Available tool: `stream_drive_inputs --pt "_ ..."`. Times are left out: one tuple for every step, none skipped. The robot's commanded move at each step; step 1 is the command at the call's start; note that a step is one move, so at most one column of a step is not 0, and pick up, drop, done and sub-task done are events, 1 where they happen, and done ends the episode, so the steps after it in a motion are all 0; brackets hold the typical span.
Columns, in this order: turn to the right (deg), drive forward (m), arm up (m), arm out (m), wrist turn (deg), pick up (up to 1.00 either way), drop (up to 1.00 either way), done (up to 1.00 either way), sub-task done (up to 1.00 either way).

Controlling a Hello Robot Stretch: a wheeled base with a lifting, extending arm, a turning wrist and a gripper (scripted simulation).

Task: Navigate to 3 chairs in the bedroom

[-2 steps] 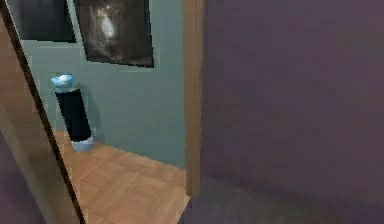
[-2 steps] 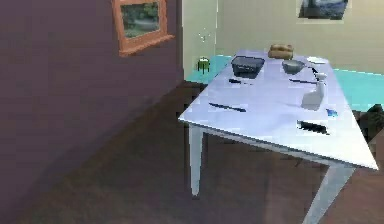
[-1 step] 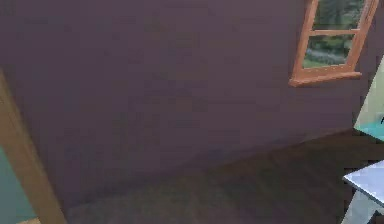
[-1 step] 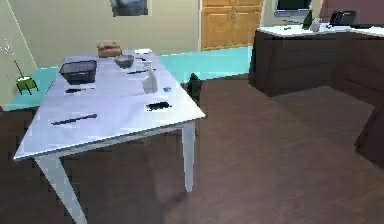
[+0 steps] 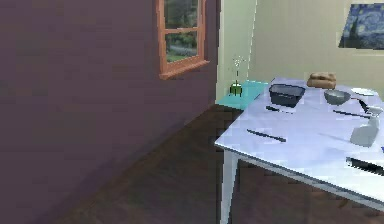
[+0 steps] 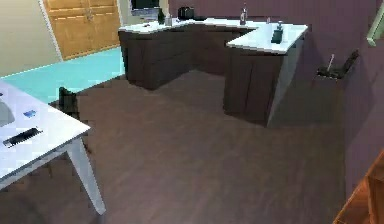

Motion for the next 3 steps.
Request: stream_drive_inputs --pt "0.0 0.05 0.0 0.0 0.0 0.0 0.0 0.0 0.0" --pt "-45.0 0.0 0.0 0.0 0.0 0.0 0.0 0.0 0.0" --pt "-33.0 0.0 0.0 0.0 0.0 0.0 0.0 0.0 0.0"
